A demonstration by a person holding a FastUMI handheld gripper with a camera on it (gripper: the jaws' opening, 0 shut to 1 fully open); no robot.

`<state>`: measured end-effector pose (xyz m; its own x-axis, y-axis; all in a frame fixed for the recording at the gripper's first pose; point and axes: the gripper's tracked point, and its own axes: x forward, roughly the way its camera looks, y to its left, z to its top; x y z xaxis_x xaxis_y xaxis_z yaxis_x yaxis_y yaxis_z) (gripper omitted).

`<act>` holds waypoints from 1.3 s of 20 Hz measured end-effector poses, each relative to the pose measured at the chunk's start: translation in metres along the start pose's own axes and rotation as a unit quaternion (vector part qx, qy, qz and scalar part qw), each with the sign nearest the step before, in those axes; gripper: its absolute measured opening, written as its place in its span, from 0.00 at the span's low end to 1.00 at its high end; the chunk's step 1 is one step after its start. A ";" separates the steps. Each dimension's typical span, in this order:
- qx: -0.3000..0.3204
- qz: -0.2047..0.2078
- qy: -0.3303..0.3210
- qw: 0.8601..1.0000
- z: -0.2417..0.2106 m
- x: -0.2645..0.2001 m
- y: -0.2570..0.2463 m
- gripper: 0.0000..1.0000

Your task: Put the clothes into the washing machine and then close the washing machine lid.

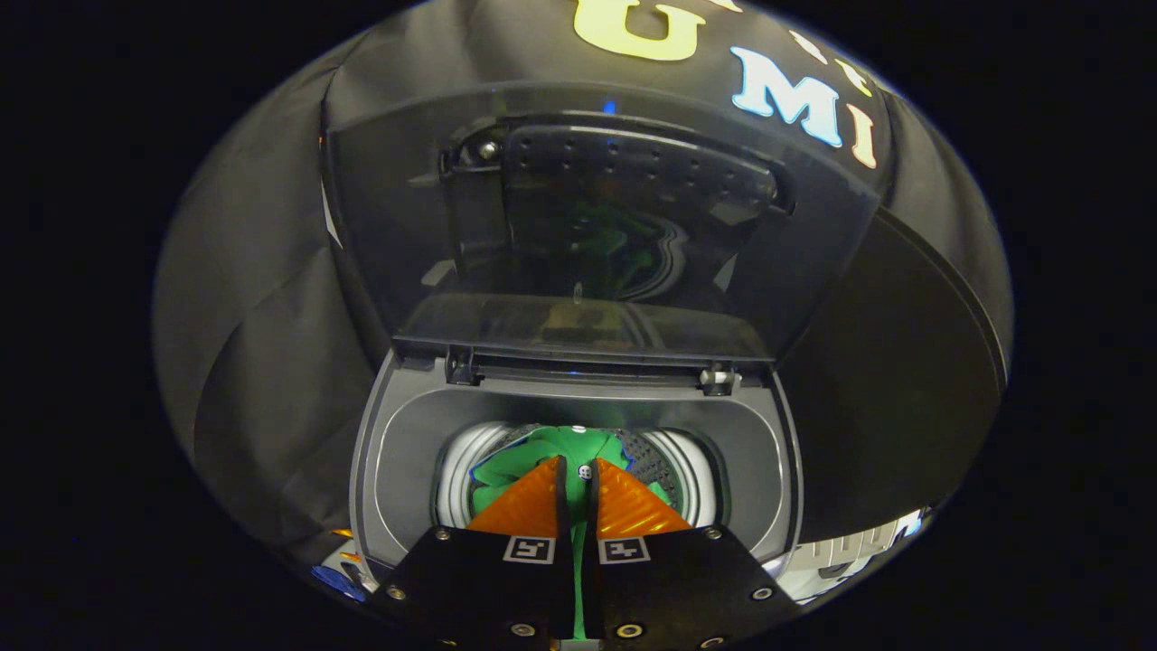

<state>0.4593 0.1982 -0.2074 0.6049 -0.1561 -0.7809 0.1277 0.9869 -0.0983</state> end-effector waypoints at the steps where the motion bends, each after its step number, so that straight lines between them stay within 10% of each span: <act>1: 0.000 0.000 0.005 1.000 -0.004 0.006 -0.001 0.03; 17: -0.003 0.006 0.060 0.998 -0.048 0.046 -0.008 0.03; 23: -0.015 0.029 0.098 0.995 -0.075 0.042 -0.002 0.98; 26: -0.024 0.019 0.099 0.995 -0.079 0.036 -0.001 0.97</act>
<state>0.4188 0.1946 -0.2846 0.4406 -0.1114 -0.8907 0.0664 0.9936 -0.0915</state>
